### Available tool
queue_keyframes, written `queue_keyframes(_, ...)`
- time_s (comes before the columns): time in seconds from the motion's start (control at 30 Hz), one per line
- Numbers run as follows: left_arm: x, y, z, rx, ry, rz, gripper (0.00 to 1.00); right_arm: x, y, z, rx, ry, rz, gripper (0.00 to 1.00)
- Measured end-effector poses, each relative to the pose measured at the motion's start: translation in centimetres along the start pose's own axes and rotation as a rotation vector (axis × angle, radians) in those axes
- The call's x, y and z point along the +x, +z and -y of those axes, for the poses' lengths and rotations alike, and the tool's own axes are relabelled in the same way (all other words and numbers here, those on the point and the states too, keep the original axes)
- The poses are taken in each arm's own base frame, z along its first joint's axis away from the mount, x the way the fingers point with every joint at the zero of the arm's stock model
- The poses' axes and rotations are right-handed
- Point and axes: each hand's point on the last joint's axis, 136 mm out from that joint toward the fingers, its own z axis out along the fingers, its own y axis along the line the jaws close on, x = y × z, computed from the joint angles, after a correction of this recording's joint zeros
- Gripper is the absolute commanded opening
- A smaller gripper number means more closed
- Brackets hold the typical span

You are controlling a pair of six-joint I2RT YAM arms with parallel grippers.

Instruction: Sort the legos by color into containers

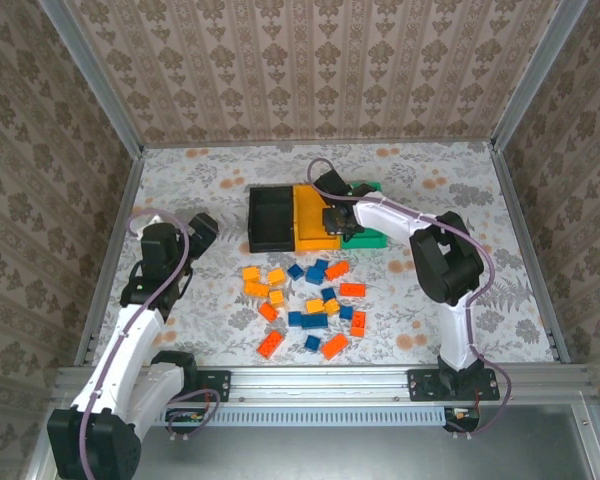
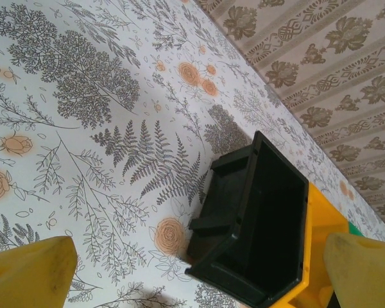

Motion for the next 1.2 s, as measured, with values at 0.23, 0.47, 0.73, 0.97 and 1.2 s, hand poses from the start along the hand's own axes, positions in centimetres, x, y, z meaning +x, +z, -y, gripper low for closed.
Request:
queue_keyframes(0.23, 0.4, 0.2, -0.4, -0.010, 0.000, -0.010, 1.00, 0.7, -0.2, 0.2, 0.000, 0.009, 0.009, 0.10)
queue_keyframes(0.47, 0.9, 0.5, -0.8, -0.026, 0.000, -0.034, 1.00, 1.1, -0.5, 0.0, 0.008, -0.006, 0.015, 0.60)
queue_keyframes(0.73, 1.9, 0.5, -0.6, -0.024, 0.021, -0.087, 1.00, -0.4, -5.7, -0.3, -0.052, 0.016, 0.111, 0.72)
queue_keyframes(0.97, 2.3, -0.1, 0.6, 0.022, 0.034, -0.101, 1.00, 7.2, -9.5, 2.2, -0.071, 0.019, 0.085, 0.81)
queue_keyframes(1.2, 2.7, -0.5, 1.2, 0.050, 0.043, -0.114, 1.00, 16.7, -9.9, 3.7, -0.062, -0.041, -0.066, 0.86)
